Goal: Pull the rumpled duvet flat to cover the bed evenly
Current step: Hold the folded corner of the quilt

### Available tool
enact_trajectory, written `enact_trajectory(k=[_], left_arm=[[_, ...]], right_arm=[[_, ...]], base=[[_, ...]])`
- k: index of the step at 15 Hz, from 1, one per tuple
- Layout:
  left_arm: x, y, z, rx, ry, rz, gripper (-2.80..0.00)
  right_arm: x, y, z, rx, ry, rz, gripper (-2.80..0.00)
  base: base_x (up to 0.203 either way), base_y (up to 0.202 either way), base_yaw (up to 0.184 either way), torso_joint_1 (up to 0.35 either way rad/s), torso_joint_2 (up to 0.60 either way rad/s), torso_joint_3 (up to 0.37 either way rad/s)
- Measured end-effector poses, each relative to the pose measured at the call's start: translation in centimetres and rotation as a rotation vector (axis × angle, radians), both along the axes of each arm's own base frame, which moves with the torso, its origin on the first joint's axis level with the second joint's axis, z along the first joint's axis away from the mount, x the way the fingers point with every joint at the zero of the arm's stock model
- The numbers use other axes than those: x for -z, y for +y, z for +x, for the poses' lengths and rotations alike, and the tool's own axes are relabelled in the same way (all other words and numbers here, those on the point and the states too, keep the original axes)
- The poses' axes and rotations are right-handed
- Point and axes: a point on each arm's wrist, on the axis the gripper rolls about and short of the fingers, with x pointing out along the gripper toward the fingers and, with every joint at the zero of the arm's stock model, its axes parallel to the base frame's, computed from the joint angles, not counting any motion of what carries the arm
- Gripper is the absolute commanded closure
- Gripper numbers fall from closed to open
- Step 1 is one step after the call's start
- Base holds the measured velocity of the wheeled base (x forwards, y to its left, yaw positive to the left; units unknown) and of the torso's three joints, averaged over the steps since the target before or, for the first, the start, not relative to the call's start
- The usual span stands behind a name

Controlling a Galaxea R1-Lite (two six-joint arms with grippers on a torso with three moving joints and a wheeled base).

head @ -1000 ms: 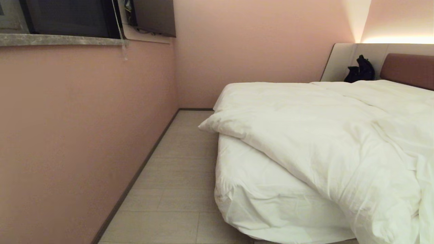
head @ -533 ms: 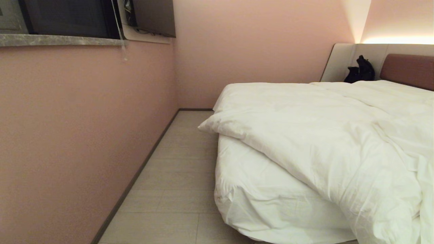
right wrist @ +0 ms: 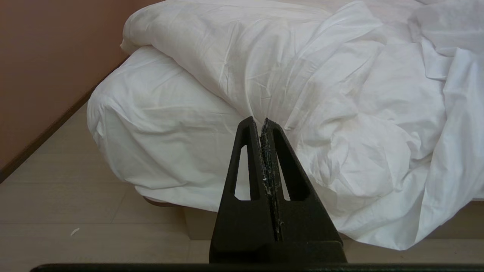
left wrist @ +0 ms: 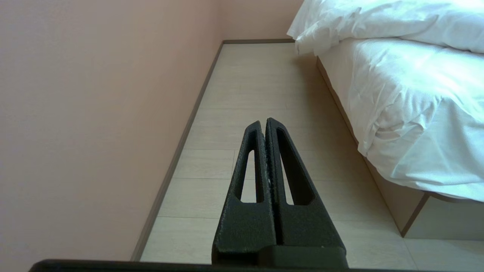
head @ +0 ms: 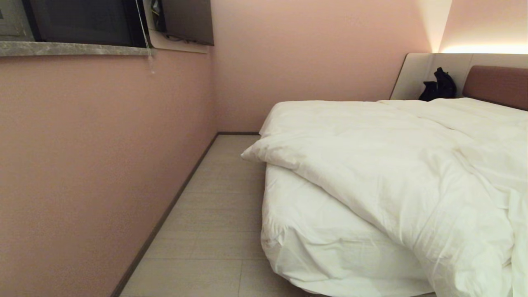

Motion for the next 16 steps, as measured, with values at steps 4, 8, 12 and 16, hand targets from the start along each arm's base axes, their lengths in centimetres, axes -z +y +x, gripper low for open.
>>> enact_trajectory(k=[4,8,12,16], left_arm=[[0.0,0.0,0.0,0.0,0.0,-0.001,0.0],[0.0,0.0,0.0,0.0,0.0,0.001,0.0],[0.01,0.0,0.0,0.0,0.001,0.002,0.0],[0.01,0.0,0.0,0.0,0.001,0.002,0.0]], right_arm=[[-0.01,0.0,0.0,0.0,-0.001,0.0,0.0],[0.0,0.0,0.0,0.001,0.0,0.0,0.0],[0.0,0.0,0.0,0.0,0.0,0.0,0.0],[0.0,0.0,0.0,0.0,0.0,0.0,0.0]], base=[[0.0,-0.047,0.004,0.001,0.0,0.001],[0.0,-0.194,0.0,0.003,0.0,0.001],[0.0,-0.194,0.0,-0.001,0.0,0.002],[0.0,-0.192,0.001,0.005,0.0,0.003]])
